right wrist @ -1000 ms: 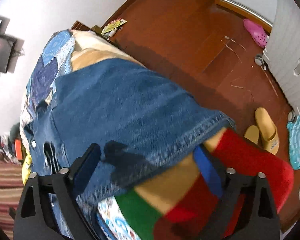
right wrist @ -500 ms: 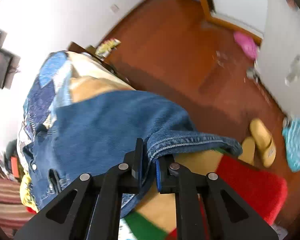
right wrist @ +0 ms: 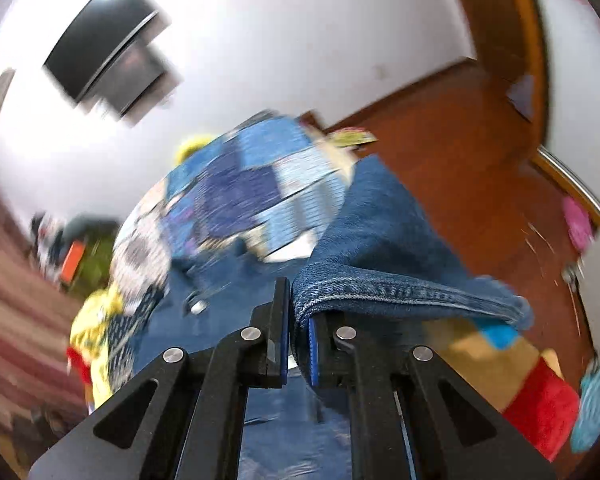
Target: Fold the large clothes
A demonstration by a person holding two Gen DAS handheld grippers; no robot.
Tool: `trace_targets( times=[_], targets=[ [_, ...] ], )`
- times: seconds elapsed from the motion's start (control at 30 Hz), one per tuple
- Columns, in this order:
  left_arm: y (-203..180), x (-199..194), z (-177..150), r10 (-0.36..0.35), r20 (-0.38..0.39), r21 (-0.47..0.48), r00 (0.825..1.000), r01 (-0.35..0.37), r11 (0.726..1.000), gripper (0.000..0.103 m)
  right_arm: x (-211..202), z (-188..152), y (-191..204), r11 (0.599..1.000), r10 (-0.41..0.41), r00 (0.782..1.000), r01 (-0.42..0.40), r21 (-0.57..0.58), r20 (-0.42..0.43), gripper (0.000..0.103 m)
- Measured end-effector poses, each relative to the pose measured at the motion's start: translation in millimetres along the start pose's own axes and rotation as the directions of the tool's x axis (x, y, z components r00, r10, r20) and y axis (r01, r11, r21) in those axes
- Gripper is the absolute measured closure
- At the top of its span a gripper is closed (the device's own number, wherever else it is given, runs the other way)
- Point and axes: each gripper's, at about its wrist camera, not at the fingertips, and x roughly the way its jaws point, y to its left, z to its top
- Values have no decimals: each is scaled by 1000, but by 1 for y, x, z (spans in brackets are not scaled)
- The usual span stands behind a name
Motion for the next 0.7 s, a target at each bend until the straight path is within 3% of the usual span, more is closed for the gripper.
trace_targets(
  times=[0.13, 0.33, 0.53, 0.6, 0.63, 0.7],
  targets=[
    [3, -2, -6, -4, -4, -2, 1000, 4, 1000, 32, 39, -32, 35, 993, -10, 997, 1, -116, -83, 96],
    [7, -5, -12, -12, -4, -7, 1000, 12, 1000, 32, 94, -83, 37, 988, -75, 966, 39, -151, -245, 96],
    [6, 0, -18, -18, -25, -6, 1000, 18, 1000, 32, 98, -107, 33, 983, -137, 940, 90, -160, -312, 95],
    [2, 2, -18, -20, -36, 1, 999, 20, 1000, 32, 95, -111, 31, 980, -153, 927, 99, -172, -342, 92],
    [-2, 3, -18, -21, -38, 9, 999, 22, 1000, 32, 93, -114, 29, 979, -156, 917, 95, -178, -368, 85],
    [-11, 2, -14, -28, -37, 29, 999, 29, 999, 32, 90, -117, 30, 981, -139, 909, 74, -178, -392, 60]
  ],
)
